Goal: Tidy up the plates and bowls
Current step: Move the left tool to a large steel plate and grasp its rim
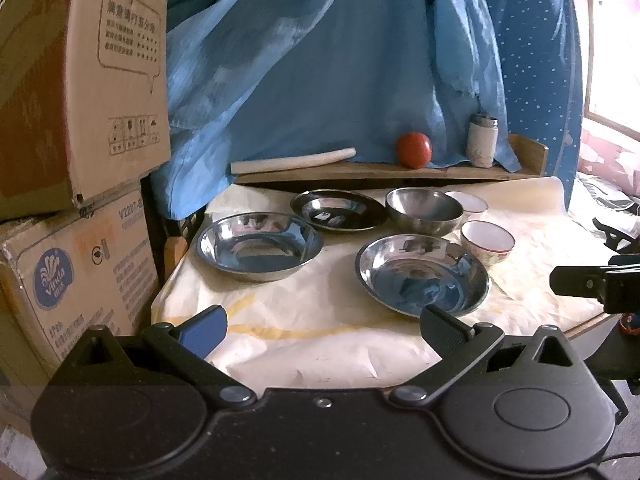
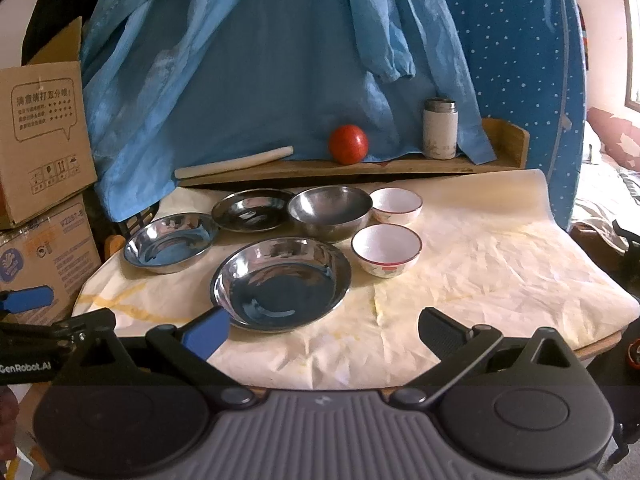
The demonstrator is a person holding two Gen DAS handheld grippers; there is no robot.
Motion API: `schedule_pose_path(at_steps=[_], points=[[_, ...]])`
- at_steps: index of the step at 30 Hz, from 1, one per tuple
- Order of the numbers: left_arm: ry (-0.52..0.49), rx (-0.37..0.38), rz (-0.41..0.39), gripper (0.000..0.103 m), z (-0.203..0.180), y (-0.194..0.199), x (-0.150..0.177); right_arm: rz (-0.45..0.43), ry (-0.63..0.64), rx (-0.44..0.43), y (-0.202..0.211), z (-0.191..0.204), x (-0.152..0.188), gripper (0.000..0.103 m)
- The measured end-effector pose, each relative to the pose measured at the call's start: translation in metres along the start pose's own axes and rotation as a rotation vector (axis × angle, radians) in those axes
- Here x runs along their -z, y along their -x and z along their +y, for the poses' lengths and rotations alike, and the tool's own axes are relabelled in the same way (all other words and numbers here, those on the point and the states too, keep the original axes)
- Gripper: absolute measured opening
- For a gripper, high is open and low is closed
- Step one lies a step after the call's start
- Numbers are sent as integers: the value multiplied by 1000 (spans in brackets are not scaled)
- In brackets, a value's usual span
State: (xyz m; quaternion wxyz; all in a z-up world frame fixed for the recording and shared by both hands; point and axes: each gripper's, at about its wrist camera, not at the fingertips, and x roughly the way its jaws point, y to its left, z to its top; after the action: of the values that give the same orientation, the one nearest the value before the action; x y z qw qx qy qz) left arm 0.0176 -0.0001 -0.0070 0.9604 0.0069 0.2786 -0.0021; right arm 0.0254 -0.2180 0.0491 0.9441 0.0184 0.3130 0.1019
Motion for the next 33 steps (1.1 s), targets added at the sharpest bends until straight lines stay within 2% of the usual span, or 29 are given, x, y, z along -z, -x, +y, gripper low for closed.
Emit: schedule_pose_path(at_steps=[5,11,26,33], points=[[33,-39,43,102,6,-12,-4,10,21,-27,-9,2,-9,103],[128,-89,107,102,19,-36,-13,26,40,-93,-33,0,-28,103],[379,-275,195,102,36,-117,-51,99,201,-329,-146,-13,-107,103],[538,-330,242,102,44,-129,-54,164,266,-422,-182,-9,-122,103]])
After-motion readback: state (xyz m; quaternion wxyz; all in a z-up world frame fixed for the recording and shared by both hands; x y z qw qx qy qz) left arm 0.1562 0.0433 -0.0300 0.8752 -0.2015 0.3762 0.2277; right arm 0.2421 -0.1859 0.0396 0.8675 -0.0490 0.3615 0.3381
